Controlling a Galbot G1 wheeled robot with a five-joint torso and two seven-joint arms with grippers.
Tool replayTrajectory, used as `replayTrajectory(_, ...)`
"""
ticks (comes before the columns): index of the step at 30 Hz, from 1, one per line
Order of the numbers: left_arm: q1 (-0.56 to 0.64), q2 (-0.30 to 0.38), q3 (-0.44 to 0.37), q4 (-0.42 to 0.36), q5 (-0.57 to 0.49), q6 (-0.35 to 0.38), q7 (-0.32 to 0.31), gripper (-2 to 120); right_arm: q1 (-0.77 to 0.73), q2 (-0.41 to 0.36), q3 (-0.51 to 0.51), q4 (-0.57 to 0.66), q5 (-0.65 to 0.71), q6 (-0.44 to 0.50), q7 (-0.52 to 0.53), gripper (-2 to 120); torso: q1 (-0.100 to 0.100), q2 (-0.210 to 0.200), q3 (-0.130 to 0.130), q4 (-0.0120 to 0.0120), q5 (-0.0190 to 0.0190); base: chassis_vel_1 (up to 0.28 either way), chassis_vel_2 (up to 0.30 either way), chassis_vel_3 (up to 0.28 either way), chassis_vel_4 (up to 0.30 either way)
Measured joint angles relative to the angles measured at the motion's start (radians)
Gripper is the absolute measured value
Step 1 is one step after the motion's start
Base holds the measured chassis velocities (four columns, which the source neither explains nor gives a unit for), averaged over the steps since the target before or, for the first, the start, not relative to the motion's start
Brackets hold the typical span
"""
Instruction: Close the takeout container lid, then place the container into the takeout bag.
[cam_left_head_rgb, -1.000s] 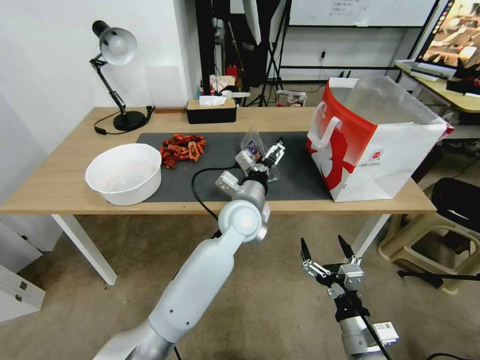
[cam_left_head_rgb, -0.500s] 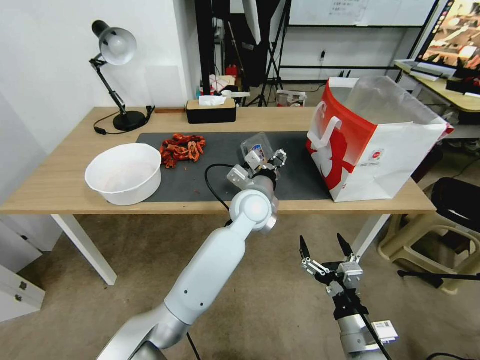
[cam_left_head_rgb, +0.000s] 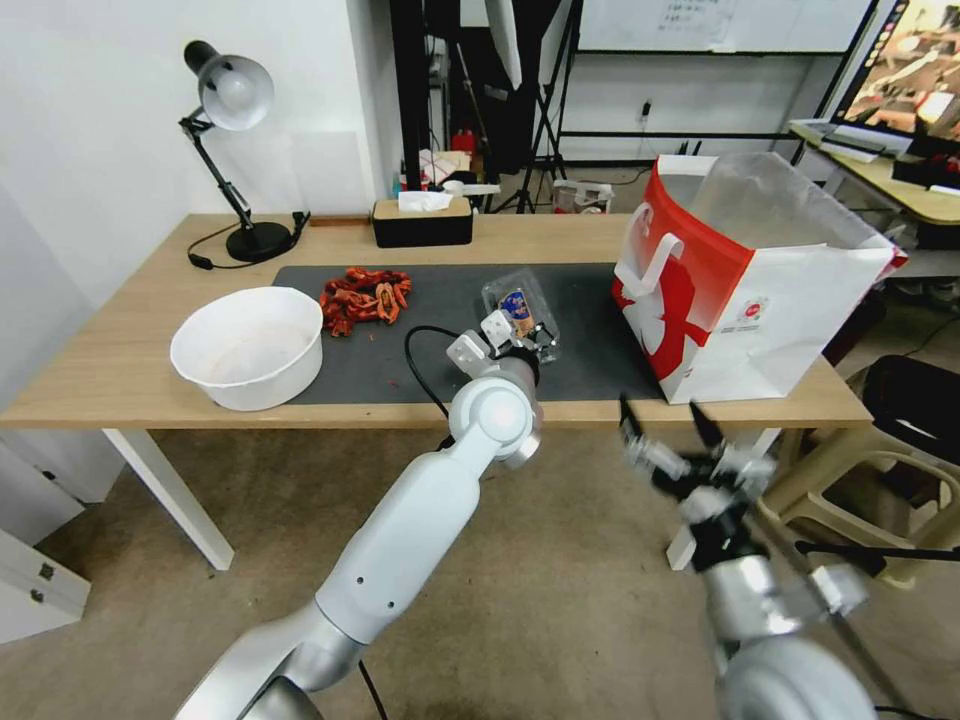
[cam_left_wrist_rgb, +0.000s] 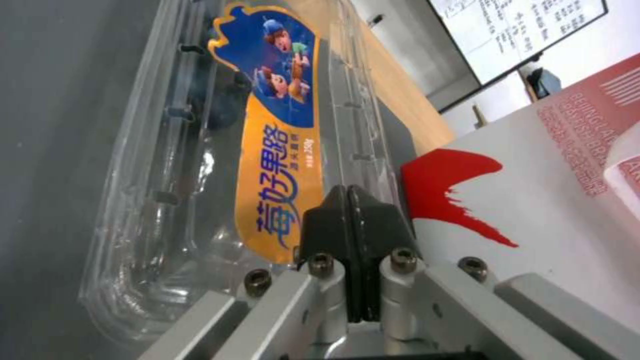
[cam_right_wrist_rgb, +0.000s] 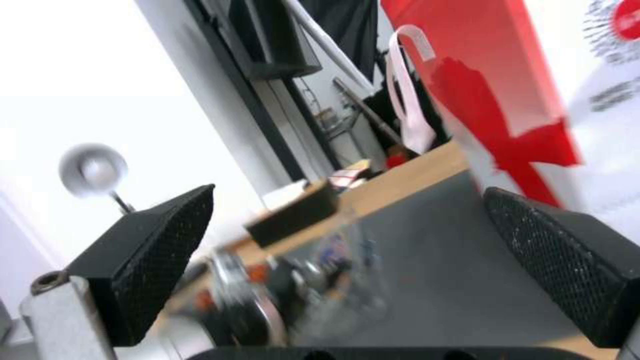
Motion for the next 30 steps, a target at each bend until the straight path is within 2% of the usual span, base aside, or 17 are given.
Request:
replayTrajectory(4, 0.002, 0.001, 0.002, 0.004, 0.000, 0.002, 0.000, 0, 0.126, -0.042, -0.016, -0.046, 0.189, -0.071, 0.068, 100, 0.000, 0.000, 0.000, 0.0000, 0.0000, 0.000, 0.000, 0.000, 0.000)
replayTrajectory(11, 0.006, 0.002, -0.002, 0.002, -0.004, 0.000, -0.003, 0, 0.260, -0.058, -0.067, -0.158, 0.281, -0.126, 0.097, 100, 0.000, 0.000, 0.000, -0.0001, 0.0001, 0.000, 0.000, 0.000, 0.000)
replayTrajectory(12, 0.007, 0.002, -0.004, 0.002, -0.005, -0.001, -0.003, 0, 0.322, -0.052, -0.088, -0.198, 0.330, -0.150, 0.119, 100, 0.000, 0.000, 0.000, 0.0000, 0.0001, 0.000, 0.000, 0.000, 0.000)
replayTrajectory(16, 0.007, 0.002, -0.004, 0.002, -0.005, -0.002, -0.001, 0, 0.415, -0.047, -0.109, -0.239, 0.409, -0.199, 0.171, 100, 0.000, 0.000, 0.000, -0.0001, 0.0000, 0.000, 0.000, 0.000, 0.000)
replayTrajectory(30, 0.013, 0.002, 0.002, 0.005, -0.006, -0.007, 0.001, 0, 0.679, -0.062, -0.235, -0.383, 0.490, -0.379, 0.322, 100, 0.000, 0.000, 0.000, -0.0002, -0.0001, 0.000, 0.000, 0.000, 0.000)
